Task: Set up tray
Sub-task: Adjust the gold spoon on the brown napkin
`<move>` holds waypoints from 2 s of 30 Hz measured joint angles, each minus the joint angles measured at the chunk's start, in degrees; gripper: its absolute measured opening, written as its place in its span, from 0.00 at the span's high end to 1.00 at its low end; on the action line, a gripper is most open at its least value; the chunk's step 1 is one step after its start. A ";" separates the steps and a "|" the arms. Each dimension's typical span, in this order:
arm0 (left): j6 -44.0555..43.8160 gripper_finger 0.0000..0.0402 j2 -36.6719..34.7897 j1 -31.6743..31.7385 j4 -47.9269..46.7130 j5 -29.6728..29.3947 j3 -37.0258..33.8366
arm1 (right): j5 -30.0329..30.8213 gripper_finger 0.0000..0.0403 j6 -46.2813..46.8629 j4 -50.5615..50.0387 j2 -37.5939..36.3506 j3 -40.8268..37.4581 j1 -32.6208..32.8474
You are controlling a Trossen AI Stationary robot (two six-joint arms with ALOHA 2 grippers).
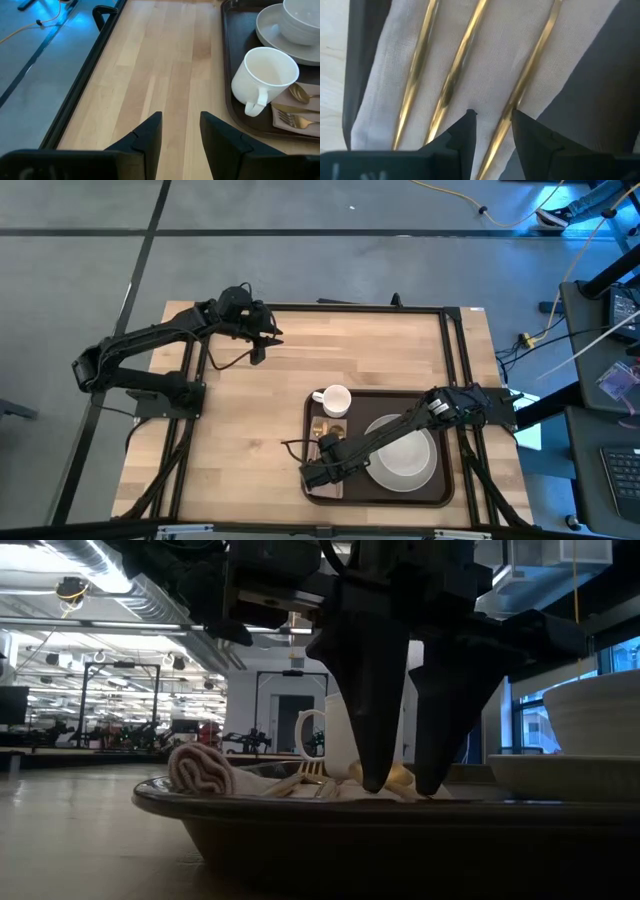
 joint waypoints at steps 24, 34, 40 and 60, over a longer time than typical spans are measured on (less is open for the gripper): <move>0.02 0.68 0.00 0.00 0.07 0.00 0.00 | 0.17 0.68 -0.26 -2.85 -0.12 1.57 0.17; 0.03 0.68 0.00 0.00 0.07 0.00 0.00 | -0.09 0.73 -0.15 0.37 0.22 -1.33 0.17; 0.08 0.68 0.00 0.00 0.07 0.00 0.00 | -0.13 0.86 0.09 0.53 0.22 -1.49 0.17; 0.15 0.68 0.00 -0.01 0.09 0.00 0.00 | -1.84 0.97 12.24 3.40 -1.72 -1.49 0.13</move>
